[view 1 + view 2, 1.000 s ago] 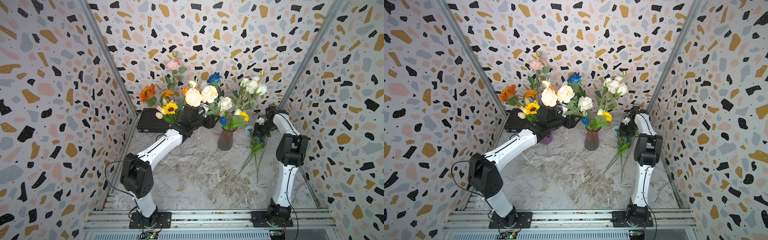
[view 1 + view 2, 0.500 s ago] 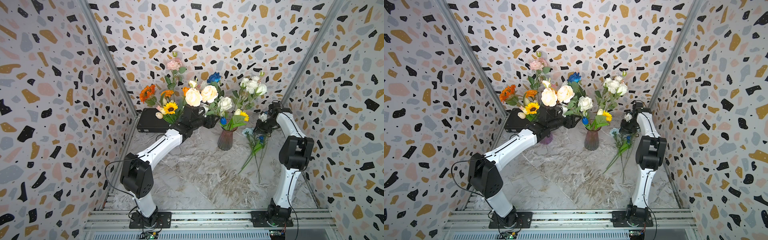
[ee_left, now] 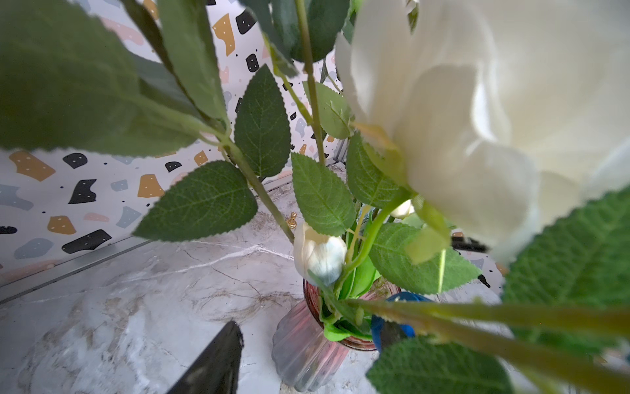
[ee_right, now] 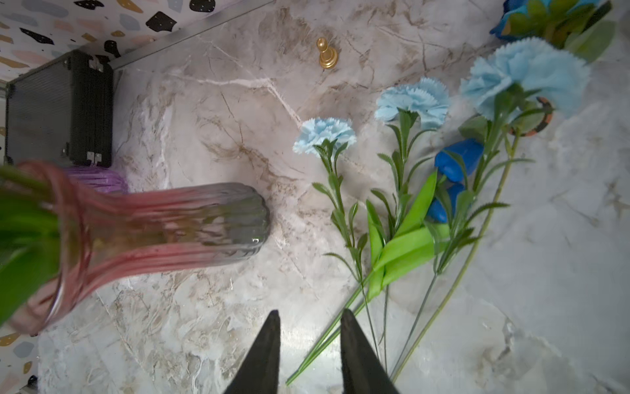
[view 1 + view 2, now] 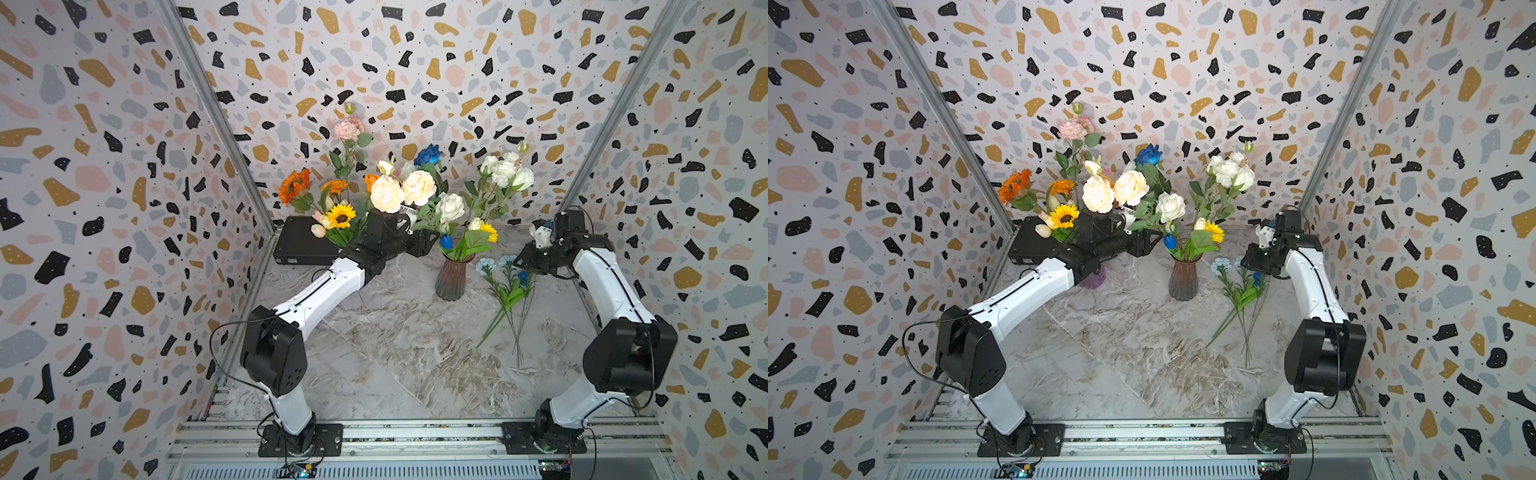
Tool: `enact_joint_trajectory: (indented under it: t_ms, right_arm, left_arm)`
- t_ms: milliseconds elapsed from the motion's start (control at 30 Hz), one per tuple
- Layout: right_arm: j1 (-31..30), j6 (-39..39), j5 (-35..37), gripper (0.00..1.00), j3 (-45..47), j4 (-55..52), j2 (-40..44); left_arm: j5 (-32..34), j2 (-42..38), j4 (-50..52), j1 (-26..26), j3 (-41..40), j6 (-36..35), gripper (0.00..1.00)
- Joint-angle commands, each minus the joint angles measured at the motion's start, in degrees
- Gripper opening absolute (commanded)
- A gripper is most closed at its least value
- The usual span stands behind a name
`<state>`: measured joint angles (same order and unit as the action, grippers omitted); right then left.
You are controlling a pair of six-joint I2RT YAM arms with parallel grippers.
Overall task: Pick out blue flowers from the vase
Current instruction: Place the flower at the center of the board.
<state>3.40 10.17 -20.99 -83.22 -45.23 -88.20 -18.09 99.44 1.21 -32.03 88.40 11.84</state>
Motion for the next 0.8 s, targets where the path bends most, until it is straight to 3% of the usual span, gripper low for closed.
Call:
enact_joint_trajectory:
  t_ms: [0,233,433,767]
  right_arm:
    - [-2.0,0.7,1.3,0.34,5.4,6.7,10.0]
    - [-13.6,-5.6,-0.7,0.42,4.6,1.1,17.0]
    - [-21.7,-8.1,-4.2,0.49,2.5,5.9,14.4]
    - [-23.1,-7.5,-5.3,0.51,-3.2,12.3,5.3]
  left_arm:
    - [-0.6,-0.1,-2.1,0.2,0.8,0.6,0.63]
    - [-0.1,-0.2,-2.0,0.2,0.5,0.1,0.64]
    - [-0.1,-0.2,-1.8,0.2,0.6,0.4,0.64]
    - [-0.3,-0.1,-0.6,0.2,1.5,-0.3,0.64]
